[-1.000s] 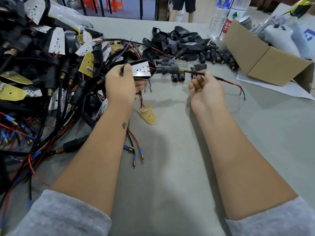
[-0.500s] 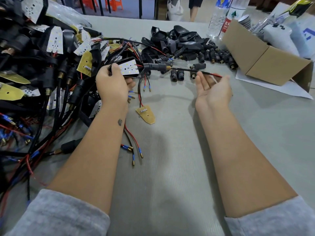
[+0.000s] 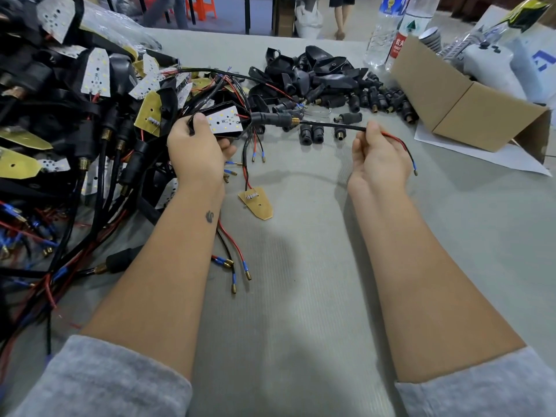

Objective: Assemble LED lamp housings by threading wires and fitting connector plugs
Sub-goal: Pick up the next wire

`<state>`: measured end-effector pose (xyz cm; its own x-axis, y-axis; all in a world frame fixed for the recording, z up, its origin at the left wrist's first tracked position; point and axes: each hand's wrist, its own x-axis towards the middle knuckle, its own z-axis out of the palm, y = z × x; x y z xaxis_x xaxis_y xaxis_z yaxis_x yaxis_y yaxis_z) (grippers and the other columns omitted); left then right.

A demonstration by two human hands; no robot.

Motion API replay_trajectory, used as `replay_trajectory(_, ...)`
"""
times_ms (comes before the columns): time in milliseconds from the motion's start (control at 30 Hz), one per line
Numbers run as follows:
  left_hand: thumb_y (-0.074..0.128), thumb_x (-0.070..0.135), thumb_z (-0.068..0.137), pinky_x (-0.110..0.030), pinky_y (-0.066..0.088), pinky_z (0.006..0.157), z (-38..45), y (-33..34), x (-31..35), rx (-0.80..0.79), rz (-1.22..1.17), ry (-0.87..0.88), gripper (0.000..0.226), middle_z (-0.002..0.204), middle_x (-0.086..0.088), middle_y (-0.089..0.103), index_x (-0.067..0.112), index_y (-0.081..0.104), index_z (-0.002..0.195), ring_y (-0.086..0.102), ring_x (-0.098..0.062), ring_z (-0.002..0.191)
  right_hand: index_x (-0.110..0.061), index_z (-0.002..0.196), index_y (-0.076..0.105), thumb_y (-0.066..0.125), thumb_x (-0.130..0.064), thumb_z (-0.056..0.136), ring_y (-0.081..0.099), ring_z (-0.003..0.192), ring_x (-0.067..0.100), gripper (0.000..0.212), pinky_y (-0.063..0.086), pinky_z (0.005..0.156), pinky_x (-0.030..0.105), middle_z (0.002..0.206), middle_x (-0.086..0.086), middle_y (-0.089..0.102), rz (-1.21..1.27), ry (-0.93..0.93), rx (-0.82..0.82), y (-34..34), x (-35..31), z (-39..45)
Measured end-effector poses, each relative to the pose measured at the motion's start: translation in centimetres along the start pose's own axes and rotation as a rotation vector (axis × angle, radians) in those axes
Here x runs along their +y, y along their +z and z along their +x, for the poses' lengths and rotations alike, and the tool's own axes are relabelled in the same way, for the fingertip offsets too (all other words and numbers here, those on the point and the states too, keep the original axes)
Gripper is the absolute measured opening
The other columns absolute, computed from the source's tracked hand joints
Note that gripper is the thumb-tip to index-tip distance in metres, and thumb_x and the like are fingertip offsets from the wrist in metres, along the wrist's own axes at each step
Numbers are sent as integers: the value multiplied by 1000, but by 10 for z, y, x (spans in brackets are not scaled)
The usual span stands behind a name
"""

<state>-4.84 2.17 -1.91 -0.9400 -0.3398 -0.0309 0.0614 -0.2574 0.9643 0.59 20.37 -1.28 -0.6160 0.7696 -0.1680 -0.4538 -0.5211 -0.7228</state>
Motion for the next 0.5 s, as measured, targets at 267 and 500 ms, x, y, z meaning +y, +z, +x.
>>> replay_trajectory(267,41,26,104,-23,54,54,-2,-1,6,-1,-13,-47,24,83,-4,61,18,55,87,55,-10,54,-5,81,55,56,-2,97,62,48,9,16,52,49,19,61,8,61,3,-7,25,-1,-2,1)
replay_trajectory(500,41,4,97,-28,36,97,-10,-5,3,-19,834,536,33,123,-5,56,12,56,125,50,-24,118,-5,81,52,52,-1,98,61,44,9,18,51,48,20,59,8,59,-89,-74,45,-5,-7,9)
